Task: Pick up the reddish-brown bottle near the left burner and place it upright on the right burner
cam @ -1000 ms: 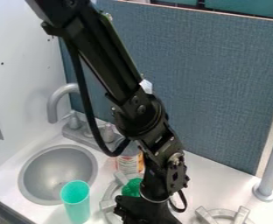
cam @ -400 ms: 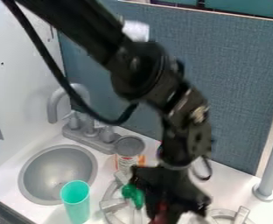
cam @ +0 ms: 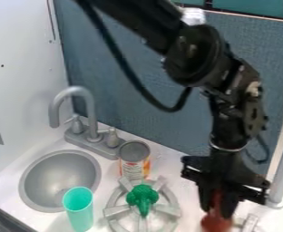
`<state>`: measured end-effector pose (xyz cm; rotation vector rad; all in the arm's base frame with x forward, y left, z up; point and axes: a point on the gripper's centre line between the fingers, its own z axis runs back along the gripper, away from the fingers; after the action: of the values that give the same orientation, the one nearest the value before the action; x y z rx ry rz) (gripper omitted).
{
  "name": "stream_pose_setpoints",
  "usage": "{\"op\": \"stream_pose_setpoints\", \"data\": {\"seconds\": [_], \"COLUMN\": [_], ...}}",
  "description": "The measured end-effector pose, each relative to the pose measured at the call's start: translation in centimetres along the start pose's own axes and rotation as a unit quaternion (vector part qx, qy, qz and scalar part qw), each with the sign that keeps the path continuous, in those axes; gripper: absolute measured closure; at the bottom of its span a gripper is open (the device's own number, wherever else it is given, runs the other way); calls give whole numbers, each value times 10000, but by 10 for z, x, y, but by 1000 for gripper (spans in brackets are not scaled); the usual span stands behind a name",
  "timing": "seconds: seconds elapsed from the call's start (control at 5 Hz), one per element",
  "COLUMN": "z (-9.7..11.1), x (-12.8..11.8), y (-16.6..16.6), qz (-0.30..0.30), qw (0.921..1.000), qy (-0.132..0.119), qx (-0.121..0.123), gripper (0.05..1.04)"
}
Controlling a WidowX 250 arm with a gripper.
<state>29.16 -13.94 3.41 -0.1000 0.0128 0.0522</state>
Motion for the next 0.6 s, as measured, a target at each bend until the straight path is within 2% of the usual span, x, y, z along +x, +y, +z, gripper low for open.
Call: {"op": "stream_pose_setpoints", "data": {"seconds": [0.2,0.4,0.6], "z": [-19,-30,-46], "x": [20,37,46], "y": [-17,-25,-25], "qz": [-25,-21,139], "qw": [9994,9992,9985], "qy": [297,369,499], "qx": [-162,-120,199], "gripper": [734,733,733]}}
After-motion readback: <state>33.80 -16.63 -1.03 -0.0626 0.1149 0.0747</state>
